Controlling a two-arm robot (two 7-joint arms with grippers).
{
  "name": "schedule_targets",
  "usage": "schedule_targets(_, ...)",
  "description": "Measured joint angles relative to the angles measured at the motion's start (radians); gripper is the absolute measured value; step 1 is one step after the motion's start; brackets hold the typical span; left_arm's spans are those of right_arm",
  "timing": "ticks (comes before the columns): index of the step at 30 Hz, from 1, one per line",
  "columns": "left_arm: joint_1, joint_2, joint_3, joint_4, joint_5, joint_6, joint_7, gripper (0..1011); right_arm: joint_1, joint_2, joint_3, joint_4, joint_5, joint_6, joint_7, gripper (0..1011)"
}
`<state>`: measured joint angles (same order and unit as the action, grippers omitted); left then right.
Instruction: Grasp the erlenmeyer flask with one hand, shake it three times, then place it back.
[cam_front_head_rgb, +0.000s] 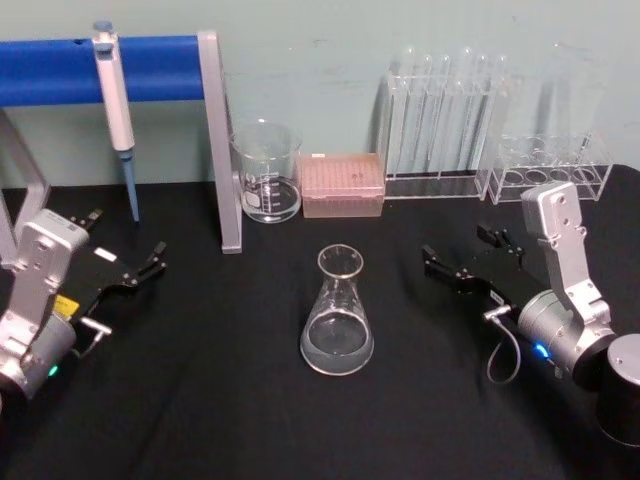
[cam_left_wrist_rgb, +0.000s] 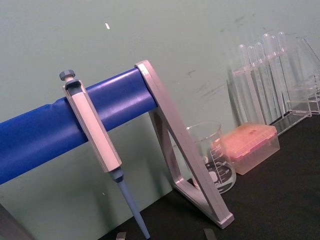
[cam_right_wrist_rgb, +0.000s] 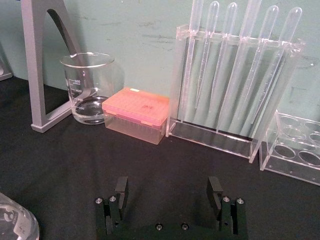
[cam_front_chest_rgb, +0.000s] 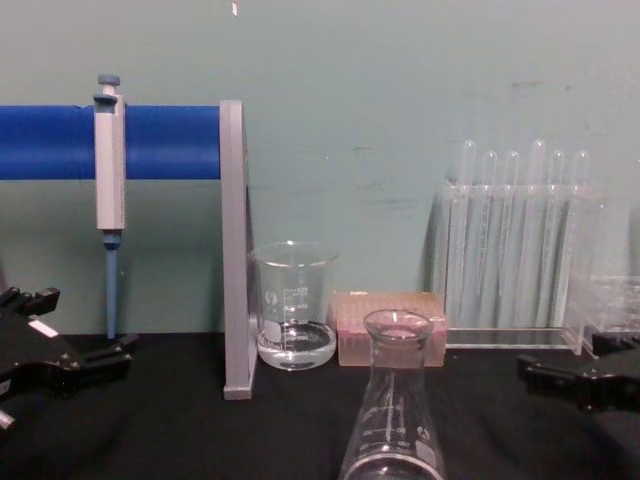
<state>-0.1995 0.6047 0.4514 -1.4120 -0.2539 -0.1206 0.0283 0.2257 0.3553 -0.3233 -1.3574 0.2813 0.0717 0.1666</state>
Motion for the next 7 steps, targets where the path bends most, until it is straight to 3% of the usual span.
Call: schedule_targets(7, 0.0, 0.0, 0.0, 0.0, 0.0, 0.0, 0.0, 1001, 0.0, 0.0, 0.0, 0.0, 0.0, 0.0, 0.0, 1003)
